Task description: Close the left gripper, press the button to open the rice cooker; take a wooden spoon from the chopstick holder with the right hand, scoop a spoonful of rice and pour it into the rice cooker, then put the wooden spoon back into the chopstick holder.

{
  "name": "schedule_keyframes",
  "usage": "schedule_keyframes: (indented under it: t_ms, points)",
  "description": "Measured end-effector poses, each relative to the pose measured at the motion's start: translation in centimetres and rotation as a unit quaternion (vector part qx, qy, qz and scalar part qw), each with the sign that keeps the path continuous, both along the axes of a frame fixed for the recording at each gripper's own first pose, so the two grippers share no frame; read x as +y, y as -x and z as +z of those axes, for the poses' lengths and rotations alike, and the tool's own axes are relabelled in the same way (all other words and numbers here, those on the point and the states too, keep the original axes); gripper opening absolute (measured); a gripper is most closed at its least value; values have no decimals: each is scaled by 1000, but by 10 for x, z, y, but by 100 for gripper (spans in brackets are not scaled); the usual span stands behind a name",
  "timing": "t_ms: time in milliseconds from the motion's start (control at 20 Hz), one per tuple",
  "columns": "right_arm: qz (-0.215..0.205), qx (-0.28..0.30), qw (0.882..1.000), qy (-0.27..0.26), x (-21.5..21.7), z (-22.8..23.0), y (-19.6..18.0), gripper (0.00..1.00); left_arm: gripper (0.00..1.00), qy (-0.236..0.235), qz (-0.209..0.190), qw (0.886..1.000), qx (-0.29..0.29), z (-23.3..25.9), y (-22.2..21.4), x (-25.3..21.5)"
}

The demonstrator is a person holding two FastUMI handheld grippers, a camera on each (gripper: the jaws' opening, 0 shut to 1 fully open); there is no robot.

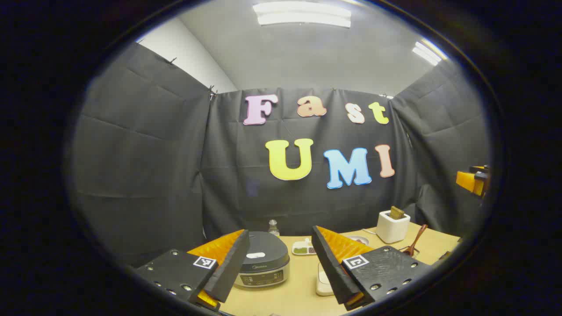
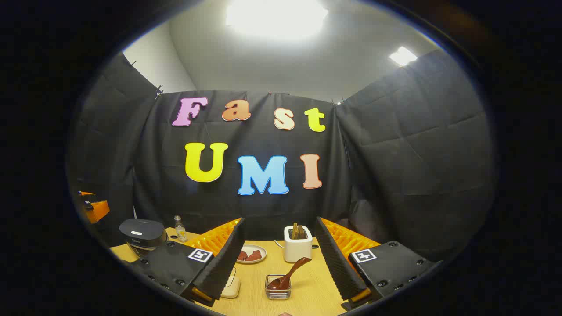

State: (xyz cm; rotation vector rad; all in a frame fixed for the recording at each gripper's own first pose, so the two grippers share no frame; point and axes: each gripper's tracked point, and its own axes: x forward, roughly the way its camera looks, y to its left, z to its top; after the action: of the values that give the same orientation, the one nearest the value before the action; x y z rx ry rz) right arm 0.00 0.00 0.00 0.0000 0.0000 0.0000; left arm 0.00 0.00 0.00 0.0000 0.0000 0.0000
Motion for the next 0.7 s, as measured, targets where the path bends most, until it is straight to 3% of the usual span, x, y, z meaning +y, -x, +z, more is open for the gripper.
schedule_keyframes:
  t_ms: [700]
  points:
    - [3, 0, 1000, 8, -7, 2, -1, 99, 87, -5, 6, 1000, -4, 3, 0, 2]
